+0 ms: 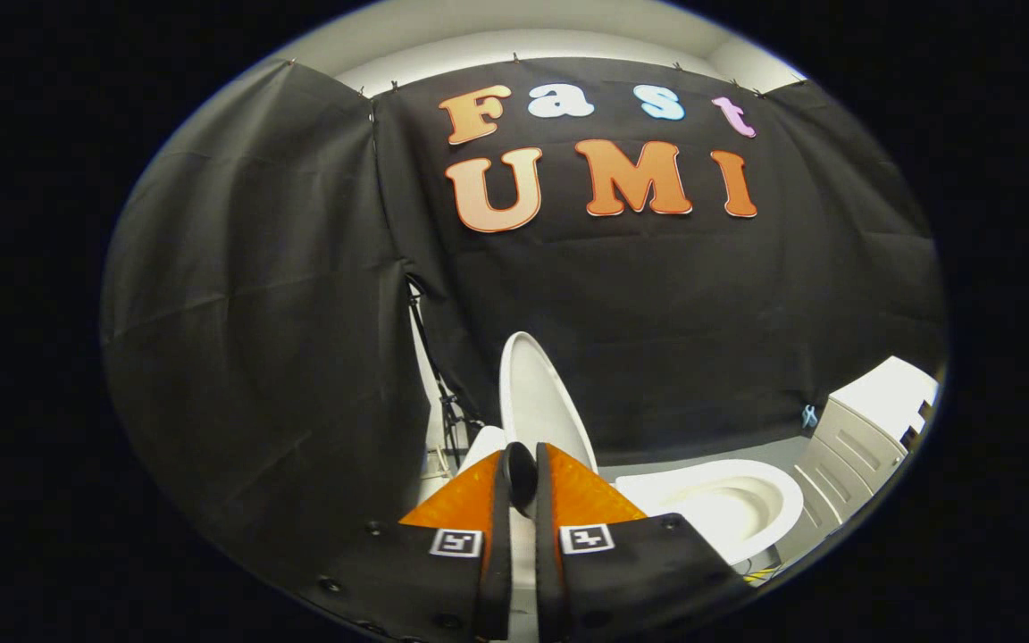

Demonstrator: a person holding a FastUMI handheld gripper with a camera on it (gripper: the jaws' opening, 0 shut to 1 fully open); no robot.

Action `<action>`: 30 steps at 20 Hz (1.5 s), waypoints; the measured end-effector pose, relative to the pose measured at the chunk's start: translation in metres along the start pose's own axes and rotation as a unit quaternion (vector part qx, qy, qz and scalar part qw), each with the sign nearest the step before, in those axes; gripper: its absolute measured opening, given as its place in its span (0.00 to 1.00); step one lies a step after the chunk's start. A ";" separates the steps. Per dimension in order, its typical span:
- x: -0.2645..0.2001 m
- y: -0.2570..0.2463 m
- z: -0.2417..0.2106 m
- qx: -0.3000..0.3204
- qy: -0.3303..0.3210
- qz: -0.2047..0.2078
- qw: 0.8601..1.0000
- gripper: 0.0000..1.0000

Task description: Open the toilet lid.

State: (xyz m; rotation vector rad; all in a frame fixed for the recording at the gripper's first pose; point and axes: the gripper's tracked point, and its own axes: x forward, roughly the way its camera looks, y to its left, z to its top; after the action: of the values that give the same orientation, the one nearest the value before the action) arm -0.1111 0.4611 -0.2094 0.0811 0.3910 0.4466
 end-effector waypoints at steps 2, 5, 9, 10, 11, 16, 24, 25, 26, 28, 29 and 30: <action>-0.006 0.001 -0.003 0.036 0.015 0.007 0.999 0.39; -0.013 -0.007 0.013 0.035 -0.001 0.002 0.999 0.69; -0.022 -0.018 0.044 0.024 -0.029 0.003 0.999 0.98; -0.025 -0.022 0.050 0.031 -0.035 0.004 0.999 0.98; -0.026 -0.025 0.057 0.037 -0.039 0.005 0.999 0.98; -0.035 -0.063 0.083 0.043 -0.052 -0.009 0.998 0.98; -0.047 -0.153 0.124 0.040 -0.092 -0.075 0.992 0.98; -0.050 -0.164 0.126 0.036 -0.094 -0.084 0.991 0.98; -0.050 -0.174 0.127 0.034 -0.095 -0.093 0.991 0.98; -0.053 -0.191 0.127 0.035 -0.095 -0.105 0.989 0.98; -0.054 -0.199 0.127 0.037 -0.095 -0.110 0.989 0.98; -0.054 -0.205 0.126 0.038 -0.094 -0.114 0.988 0.98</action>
State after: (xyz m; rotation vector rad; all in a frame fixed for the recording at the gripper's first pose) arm -0.0243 0.2537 -0.1068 0.1505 0.2272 0.1948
